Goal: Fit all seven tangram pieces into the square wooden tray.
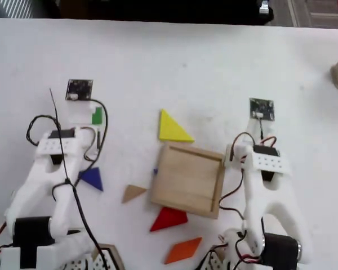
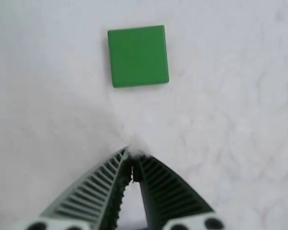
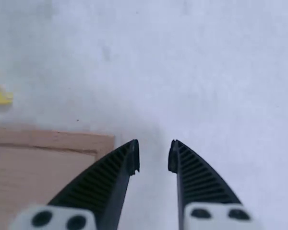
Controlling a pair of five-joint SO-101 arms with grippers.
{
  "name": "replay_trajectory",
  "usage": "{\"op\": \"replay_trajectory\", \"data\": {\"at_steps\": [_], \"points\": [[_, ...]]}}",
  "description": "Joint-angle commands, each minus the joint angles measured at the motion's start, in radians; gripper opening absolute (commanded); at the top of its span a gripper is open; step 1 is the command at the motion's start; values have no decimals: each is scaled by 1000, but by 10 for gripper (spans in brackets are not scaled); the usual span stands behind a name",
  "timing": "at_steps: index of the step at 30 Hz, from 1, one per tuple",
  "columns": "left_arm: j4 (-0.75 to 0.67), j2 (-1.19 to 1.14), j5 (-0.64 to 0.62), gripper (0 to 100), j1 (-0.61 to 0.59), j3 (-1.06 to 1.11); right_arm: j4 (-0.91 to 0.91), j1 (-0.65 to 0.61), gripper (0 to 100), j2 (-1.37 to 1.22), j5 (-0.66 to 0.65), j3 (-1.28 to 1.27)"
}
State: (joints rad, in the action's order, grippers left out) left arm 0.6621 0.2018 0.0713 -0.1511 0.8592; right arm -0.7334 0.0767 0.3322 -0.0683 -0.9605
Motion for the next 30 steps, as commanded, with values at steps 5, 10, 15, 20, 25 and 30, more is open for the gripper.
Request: {"op": "replay_trajectory", "data": {"at_steps": [5,10,15,20,25,30], "points": [[-26,47,9,31,4,-6,-70,-130,112,36,133,78],[-26,47,9,31,4,-6,120,-139,110,-81,149,-6],[-26,47,9,31,4,-6,87,-44,109,-193,147,91],[-26,47,9,31,4,-5,110,108,109,-255,147,169],[-26,47,9,31,4,-5,102,183,109,-286,147,235],[-26,47,9,31,5,-6,74,177,109,-252,130,239]]}}
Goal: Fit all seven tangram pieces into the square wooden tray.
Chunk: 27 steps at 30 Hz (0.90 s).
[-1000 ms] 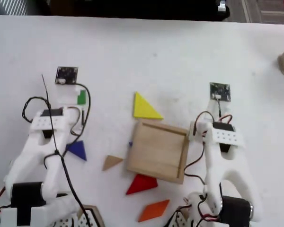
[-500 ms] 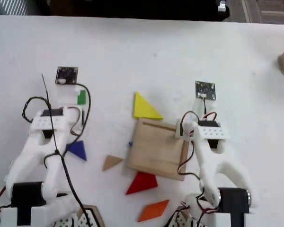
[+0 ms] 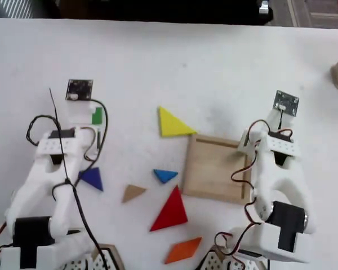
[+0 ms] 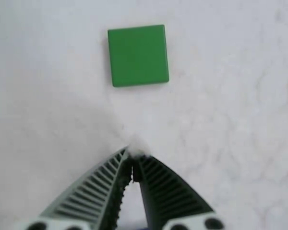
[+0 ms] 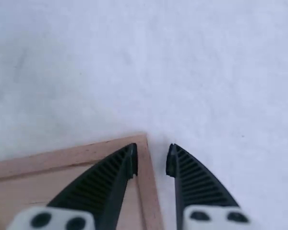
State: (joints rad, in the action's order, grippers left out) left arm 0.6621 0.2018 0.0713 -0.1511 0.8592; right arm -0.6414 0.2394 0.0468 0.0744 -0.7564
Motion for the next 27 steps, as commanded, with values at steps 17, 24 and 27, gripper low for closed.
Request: {"op": "replay_trajectory", "data": {"at_steps": [17,24,27], "points": [[-61,47,9,31,4,0,-621,-486,108,745,-779,-198],[-63,47,9,31,4,0,-527,-734,108,992,-858,-562],[-66,47,9,31,4,0,-519,-816,108,1026,-859,-598]]}}
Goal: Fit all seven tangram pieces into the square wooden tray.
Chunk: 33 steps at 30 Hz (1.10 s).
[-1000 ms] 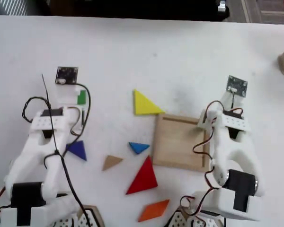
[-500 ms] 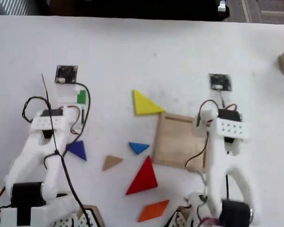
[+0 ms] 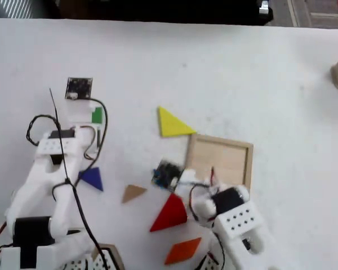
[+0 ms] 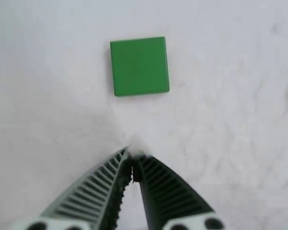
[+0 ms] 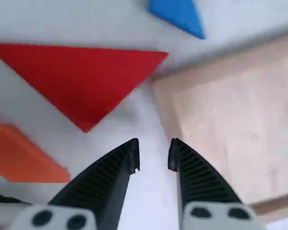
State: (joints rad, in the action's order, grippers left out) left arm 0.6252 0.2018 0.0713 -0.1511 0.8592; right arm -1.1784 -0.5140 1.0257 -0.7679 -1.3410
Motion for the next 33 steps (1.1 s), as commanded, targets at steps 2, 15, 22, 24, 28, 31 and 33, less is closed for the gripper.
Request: {"op": "replay_trajectory", "data": {"at_steps": [2,15,22,24,28,31,33], "points": [[-31,47,9,31,4,0,16,-82,108,45,-18,-14],[-46,45,-140,32,-116,-43,-128,-507,108,-205,377,296],[-46,45,-147,32,-148,-61,-423,-553,108,-430,241,575],[-55,45,-147,32,-148,-61,-435,-610,108,-499,103,566],[-81,45,-147,32,-162,-55,-344,-777,98,-627,-83,408],[-81,45,-149,32,-170,-55,-191,-860,43,-710,-78,319],[-81,45,-149,32,-170,-55,-147,-900,13,-751,-57,307]]}}
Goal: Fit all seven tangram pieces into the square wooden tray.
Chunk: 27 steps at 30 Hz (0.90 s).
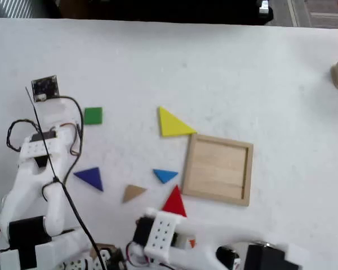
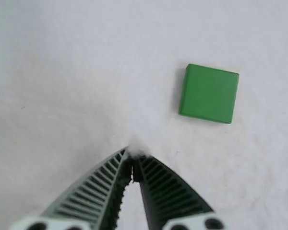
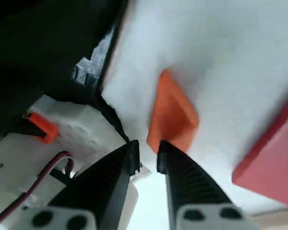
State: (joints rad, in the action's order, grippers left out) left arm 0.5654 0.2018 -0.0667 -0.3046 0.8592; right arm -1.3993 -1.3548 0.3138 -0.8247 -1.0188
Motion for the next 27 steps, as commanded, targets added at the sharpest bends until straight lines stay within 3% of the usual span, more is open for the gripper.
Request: {"op": "replay_trajectory", "data": {"at_steps": [1,10,17,27], "points": [[-21,45,-11,32,-16,-57,71,-70,18,-56,2,-9],[-21,45,-11,32,-13,-57,85,-27,17,-68,6,2],[-21,44,-9,32,-12,-55,292,283,17,-67,8,21],[-21,44,-9,32,-10,-55,317,651,17,-67,64,203]]}}
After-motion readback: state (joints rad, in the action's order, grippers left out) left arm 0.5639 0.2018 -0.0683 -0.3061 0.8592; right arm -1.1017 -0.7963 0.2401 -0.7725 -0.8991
